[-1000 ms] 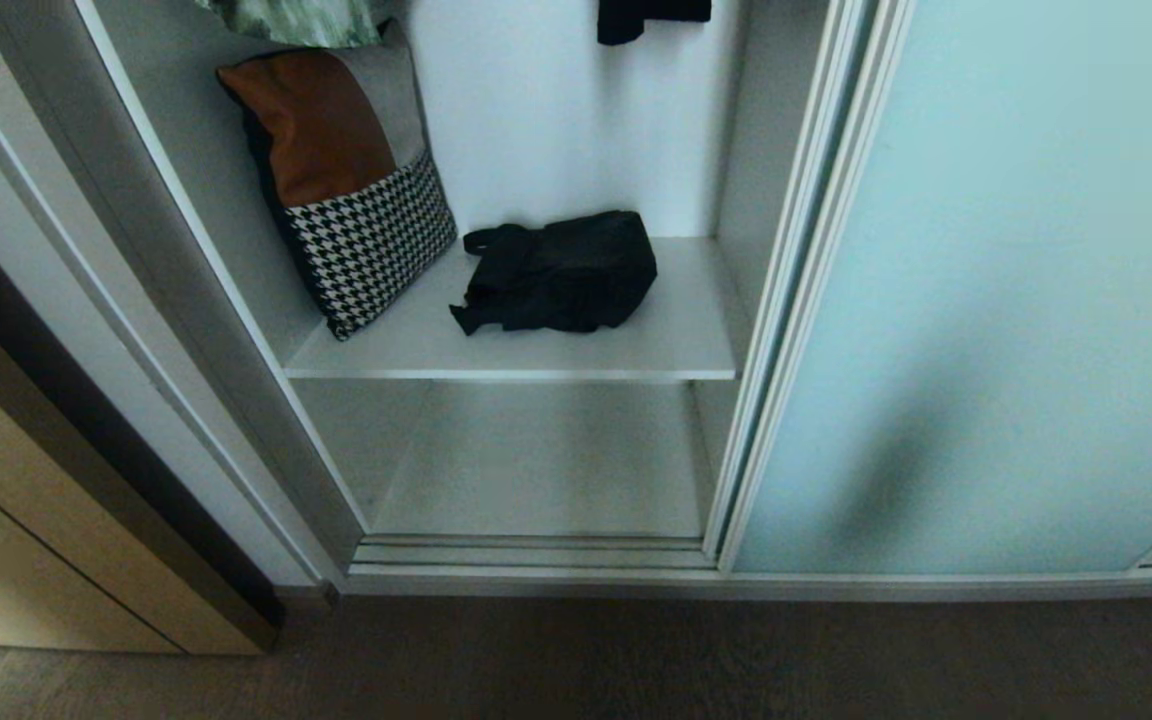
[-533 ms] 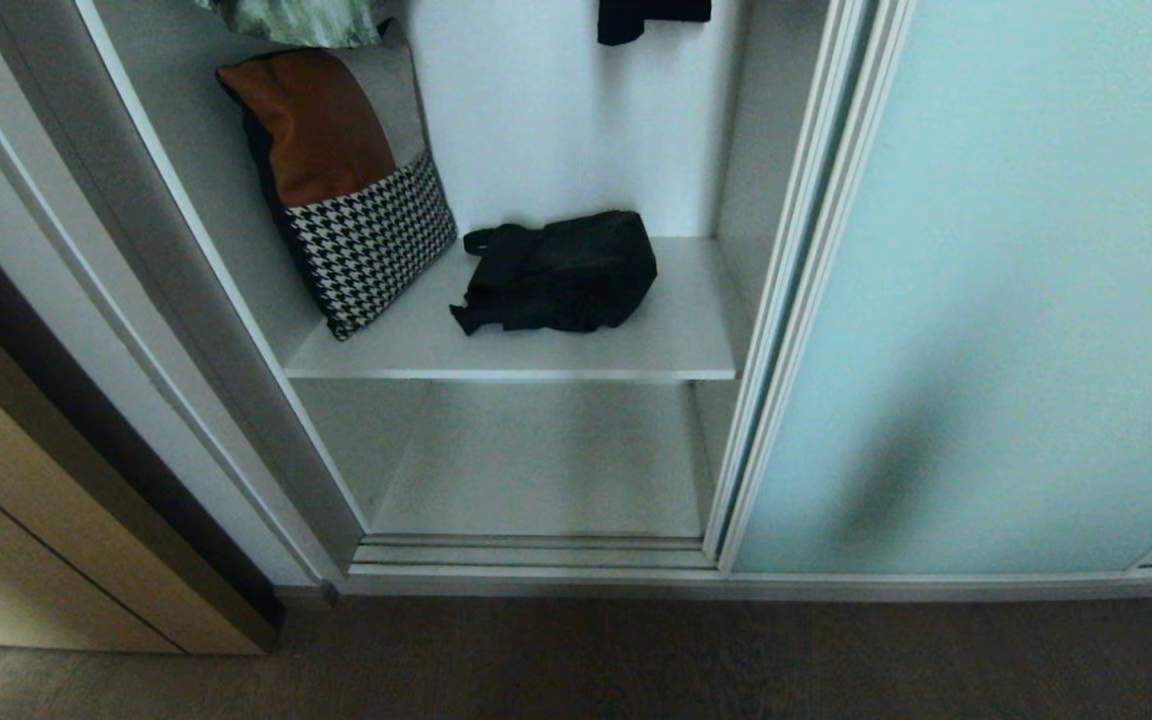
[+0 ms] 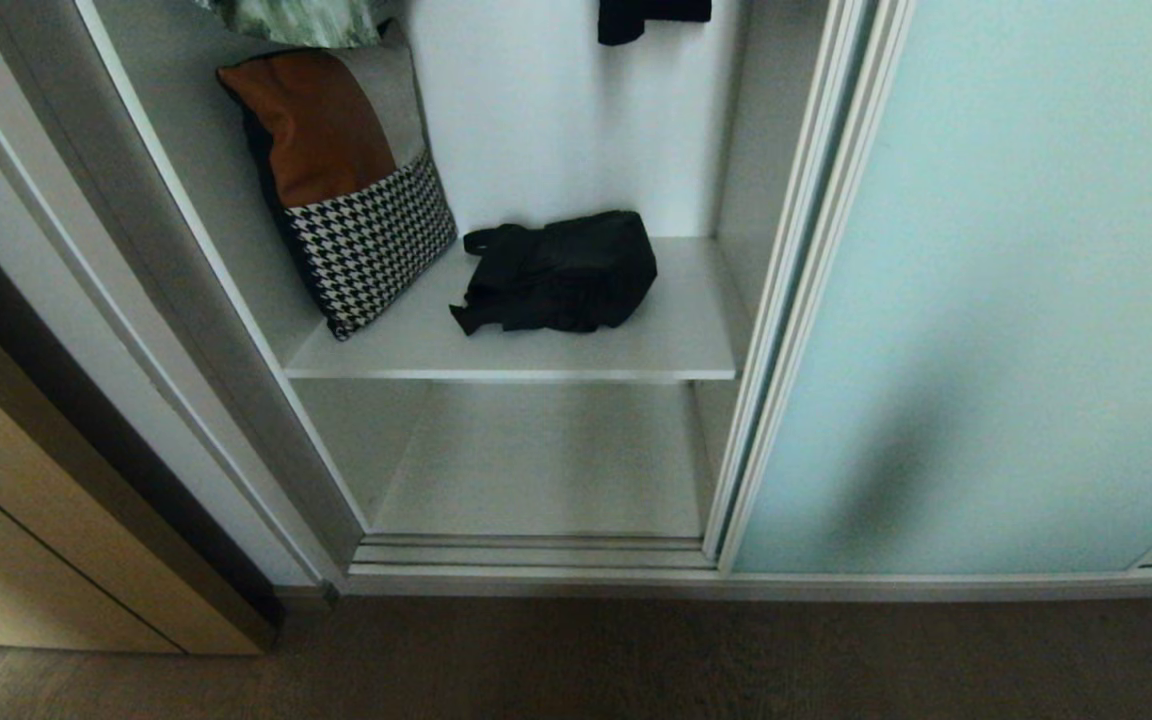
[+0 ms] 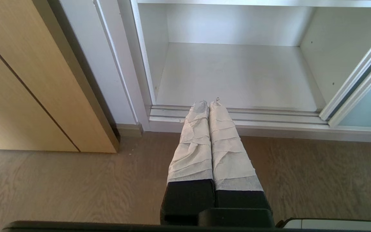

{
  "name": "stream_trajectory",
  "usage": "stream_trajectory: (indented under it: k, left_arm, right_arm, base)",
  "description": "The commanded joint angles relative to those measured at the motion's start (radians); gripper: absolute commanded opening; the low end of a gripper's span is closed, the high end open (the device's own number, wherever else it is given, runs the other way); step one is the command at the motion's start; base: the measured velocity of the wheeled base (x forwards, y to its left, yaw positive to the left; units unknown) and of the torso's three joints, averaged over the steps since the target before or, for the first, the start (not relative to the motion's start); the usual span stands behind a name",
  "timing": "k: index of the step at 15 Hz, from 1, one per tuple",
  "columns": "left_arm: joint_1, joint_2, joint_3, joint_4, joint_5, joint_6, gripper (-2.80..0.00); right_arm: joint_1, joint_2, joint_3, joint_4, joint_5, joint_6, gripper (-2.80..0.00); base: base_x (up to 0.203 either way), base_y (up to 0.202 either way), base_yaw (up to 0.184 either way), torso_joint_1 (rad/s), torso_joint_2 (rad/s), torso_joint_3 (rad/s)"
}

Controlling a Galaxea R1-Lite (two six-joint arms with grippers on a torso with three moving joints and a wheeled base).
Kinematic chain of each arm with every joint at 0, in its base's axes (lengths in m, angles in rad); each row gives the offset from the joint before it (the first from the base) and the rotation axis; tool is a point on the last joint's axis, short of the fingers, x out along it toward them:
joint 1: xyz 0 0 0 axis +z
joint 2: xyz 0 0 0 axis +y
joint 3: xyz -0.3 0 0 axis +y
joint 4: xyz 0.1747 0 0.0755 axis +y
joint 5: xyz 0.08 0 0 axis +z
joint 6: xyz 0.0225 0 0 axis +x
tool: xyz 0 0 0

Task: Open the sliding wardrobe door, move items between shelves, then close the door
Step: Close the door

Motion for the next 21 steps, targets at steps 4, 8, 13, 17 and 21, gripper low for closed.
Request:
stream_trajectory:
  k: [4, 8, 13, 17, 21]
  left_arm:
    - [0.0, 0.001, 0.0, 0.0, -0.001, 0.0, -2.8]
    - [0.0, 0.001, 0.0, 0.0, 0.001, 0.0, -2.8]
    - [0.0, 0.0, 0.0, 0.001, 0.001, 0.0, -2.8]
    - [0.0, 0.001, 0.0, 0.001, 0.001, 0.0, -2.8]
    - [0.0, 0.001, 0.0, 0.001, -0.001, 0.0, -2.8]
  right_arm:
    - [0.009, 0.273, -0.461, 0.134, 0.028, 0.076, -2.8]
    - [0.016, 0.659, -0.795, 0.167, 0.131, 0.164, -2.8]
    - [0.018, 1.105, -1.113, 0.145, 0.343, 0.342, -2.8]
    - [0.018, 1.369, -1.308, 0.096, 0.473, 0.587, -2.8]
    - [0.036, 1.545, -1.425, 0.088, 0.515, 0.733, -2.8]
  base:
    - [0.0, 0.0, 0.0, 0.0, 0.0, 0.0]
    - [0.0, 0.0, 0.0, 0.0, 0.0, 0.0]
    - [0.0, 0.0, 0.0, 0.0, 0.0, 0.0]
    - [0.0, 0.0, 0.0, 0.0, 0.0, 0.0]
    - [0.0, 0.0, 0.0, 0.0, 0.0, 0.0]
